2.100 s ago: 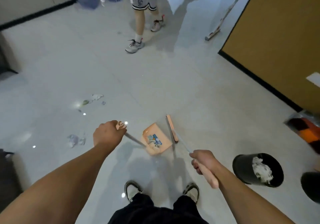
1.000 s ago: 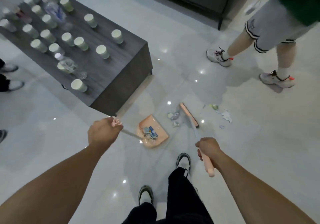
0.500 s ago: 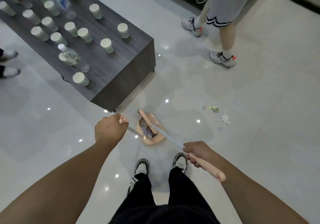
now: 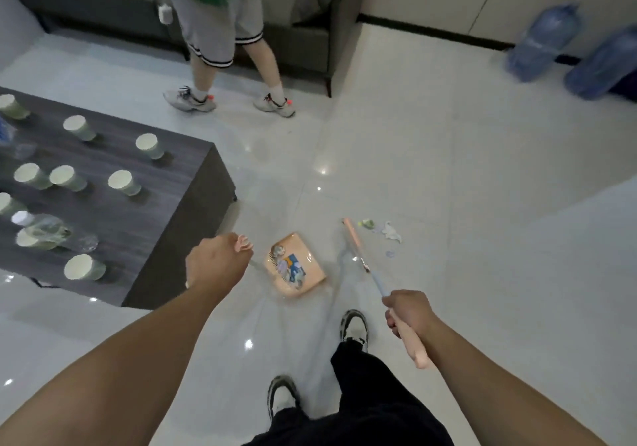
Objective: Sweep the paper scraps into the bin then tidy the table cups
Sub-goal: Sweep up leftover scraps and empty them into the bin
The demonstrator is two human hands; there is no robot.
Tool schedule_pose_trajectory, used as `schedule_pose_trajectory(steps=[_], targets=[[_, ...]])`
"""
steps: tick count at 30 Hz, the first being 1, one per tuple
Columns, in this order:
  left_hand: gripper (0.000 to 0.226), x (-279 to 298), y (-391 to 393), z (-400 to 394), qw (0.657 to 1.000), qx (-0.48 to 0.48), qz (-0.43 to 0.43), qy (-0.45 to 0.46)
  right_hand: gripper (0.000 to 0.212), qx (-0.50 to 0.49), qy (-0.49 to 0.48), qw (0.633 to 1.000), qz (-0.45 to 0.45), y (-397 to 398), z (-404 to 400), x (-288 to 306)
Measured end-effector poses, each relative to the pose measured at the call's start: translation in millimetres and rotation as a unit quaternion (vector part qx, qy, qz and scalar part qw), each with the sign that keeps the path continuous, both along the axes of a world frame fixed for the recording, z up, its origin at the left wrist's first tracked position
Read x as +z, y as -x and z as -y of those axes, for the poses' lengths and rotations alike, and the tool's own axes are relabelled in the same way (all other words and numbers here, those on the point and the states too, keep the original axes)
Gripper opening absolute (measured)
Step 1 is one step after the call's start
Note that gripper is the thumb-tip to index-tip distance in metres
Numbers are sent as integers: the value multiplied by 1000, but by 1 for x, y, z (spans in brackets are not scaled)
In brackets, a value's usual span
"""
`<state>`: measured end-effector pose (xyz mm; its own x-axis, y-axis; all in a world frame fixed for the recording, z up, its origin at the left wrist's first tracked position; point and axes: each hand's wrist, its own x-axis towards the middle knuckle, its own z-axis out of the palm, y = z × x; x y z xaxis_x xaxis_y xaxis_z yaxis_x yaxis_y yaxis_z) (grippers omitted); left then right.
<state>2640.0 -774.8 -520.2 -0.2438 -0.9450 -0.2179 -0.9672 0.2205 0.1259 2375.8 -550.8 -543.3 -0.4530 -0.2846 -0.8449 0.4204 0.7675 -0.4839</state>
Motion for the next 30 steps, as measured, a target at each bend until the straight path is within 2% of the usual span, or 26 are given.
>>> schedule_pose_trajectory(steps=[2,8,14,20,24,26,30], targets=[[29,-2,29,16,1000,-20,-4,9,20,-35,2,999,-20,26,-4,-2],[31,-20,115,65,999,-47,2,21,3,-96,-9,995,-34,122,20,-25],[32,-40,179,93,999,-43,30,-6,4,-104,-49,993,5,187,66,-51],[29,-42,201,111,998,-43,56,-4,9,27,-56,997,45,190,105,-66],[29,-42,213,110,997,-45,55,-7,37,119,-64,988,78,184,119,-63],[28,-40,217,111,997,-48,56,-17,39,134,-56,985,98,186,125,-55],[28,-35,210,118,997,-43,53,-30,29,112,-33,983,143,197,129,-39]])
